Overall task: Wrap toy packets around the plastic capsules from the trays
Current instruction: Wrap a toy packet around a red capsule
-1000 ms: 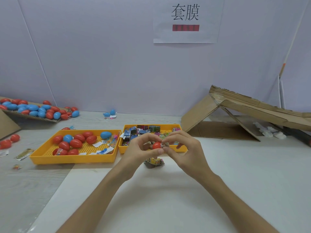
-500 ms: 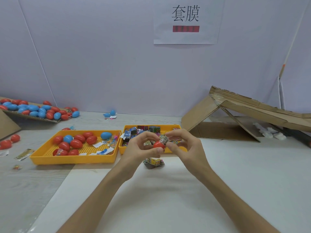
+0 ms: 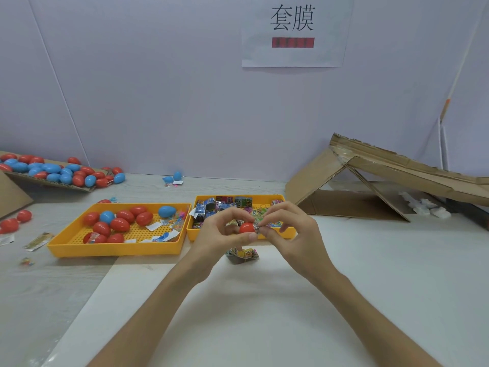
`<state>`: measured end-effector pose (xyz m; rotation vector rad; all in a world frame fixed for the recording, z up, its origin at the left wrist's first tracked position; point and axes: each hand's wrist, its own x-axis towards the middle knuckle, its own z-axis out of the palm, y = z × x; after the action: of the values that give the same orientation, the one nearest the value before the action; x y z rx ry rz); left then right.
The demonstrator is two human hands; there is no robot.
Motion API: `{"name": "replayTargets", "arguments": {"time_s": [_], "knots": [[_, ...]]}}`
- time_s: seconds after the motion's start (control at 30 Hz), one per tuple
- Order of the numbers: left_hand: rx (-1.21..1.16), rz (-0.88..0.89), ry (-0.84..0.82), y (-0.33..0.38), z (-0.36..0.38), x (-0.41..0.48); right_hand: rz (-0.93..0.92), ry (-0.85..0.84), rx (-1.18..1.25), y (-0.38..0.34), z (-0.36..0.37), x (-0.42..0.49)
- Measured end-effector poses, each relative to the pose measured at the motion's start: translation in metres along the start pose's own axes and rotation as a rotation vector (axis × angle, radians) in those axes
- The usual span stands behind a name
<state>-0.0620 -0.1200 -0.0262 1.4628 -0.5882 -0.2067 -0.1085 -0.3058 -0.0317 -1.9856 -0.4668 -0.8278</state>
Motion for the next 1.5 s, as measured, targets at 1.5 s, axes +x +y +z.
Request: {"name": "replayTargets", "arguments": {"time_s": [1.5], "knots": [[0.022, -0.057, -0.038, -0.0066, 0.0, 0.0031, -0.068, -0.028, -0.062, -0.0002, 0.0047, -0.0034]]}}
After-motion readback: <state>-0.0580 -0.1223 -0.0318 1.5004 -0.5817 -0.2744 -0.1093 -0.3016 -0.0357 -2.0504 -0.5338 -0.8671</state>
